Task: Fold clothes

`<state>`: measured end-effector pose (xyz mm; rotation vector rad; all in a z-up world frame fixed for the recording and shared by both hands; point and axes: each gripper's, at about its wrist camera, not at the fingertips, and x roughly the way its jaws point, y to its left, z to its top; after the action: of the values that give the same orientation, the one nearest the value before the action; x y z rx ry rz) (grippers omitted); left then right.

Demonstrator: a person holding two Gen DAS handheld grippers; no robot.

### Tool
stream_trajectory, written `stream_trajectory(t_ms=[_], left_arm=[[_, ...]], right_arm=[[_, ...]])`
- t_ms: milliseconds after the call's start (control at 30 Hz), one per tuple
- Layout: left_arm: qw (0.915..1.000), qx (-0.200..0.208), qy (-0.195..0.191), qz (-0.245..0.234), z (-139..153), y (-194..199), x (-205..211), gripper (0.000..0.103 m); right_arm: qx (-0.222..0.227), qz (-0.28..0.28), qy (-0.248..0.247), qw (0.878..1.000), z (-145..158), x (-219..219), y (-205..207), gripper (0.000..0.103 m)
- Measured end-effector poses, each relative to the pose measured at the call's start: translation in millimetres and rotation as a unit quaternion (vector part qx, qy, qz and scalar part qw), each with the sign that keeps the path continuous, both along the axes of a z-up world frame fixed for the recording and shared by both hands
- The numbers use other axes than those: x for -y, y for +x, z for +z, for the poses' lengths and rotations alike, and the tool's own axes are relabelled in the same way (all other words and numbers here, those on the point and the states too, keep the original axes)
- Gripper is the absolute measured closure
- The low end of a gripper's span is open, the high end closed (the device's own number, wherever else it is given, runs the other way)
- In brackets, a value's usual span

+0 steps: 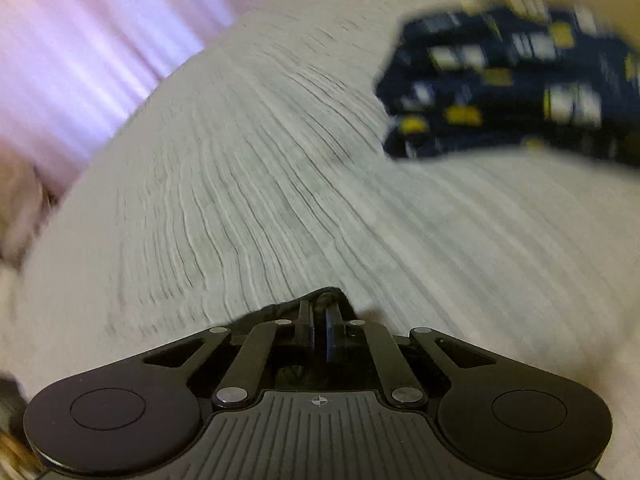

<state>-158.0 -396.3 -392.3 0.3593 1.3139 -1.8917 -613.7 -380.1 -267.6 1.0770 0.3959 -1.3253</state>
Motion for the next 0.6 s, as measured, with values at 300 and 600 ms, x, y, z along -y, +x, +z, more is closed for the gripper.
stream_trajectory(t_ms=[300,600], left_arm=[[0.9988,0.048,0.004,-0.005,14,15,1,0.074],[0.988,0.09,0.037,-0.12,6,41,-17,0.074]], right_arm=[[0.063,-0.044,0.024,0.997,-14,1,-23,0.059],[0.102,0.073,0.027,0.992,-23,10,-14,0.027]])
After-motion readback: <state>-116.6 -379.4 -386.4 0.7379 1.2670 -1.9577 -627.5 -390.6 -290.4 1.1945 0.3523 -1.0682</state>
